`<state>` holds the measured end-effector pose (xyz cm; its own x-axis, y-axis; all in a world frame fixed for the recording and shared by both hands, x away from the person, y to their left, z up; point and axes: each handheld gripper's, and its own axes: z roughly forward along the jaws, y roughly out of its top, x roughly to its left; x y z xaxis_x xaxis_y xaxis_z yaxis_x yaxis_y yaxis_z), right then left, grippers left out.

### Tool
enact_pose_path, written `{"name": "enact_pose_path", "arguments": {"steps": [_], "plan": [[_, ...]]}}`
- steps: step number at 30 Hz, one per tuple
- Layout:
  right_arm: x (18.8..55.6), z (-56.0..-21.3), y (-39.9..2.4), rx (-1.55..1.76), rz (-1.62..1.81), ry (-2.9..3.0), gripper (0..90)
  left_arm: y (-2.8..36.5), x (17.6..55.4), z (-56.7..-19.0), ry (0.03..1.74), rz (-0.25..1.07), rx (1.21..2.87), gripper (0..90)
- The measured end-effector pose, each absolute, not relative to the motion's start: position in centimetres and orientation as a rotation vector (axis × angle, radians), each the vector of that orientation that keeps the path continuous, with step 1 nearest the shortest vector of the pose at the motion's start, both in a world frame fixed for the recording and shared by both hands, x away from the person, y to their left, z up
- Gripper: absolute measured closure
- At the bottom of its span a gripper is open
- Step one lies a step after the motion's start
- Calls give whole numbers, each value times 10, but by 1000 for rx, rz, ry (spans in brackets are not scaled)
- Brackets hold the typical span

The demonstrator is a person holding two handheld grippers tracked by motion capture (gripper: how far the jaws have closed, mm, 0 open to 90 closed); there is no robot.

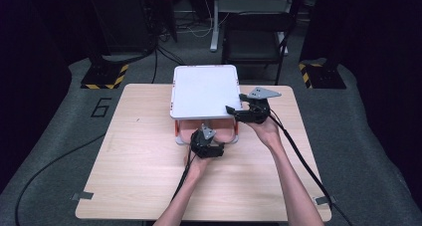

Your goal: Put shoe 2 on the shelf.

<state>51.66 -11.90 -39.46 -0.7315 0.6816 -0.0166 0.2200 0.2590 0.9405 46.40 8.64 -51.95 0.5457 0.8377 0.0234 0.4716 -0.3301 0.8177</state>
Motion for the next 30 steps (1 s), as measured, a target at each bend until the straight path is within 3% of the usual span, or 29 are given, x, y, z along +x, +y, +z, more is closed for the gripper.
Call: {"name": "enact_pose_path", "arguments": {"steps": [10,12,17,24,30], "plan": [[516,-395,-119,820,1472,2114,233,84,467,-521,1080,565,1972,185],[516,-395,-118,830,1473,2113,233,84,468,-521,1065,614,1966,184],[516,-395,-119,828,1474,2114,233,87,460,-518,1079,568,1941,202],[516,-395,-119,826,1477,2110,232,130,429,-488,928,461,1836,179],[515,-395,-121,840,1473,2084,218,186,398,-468,789,534,1852,171]]}}
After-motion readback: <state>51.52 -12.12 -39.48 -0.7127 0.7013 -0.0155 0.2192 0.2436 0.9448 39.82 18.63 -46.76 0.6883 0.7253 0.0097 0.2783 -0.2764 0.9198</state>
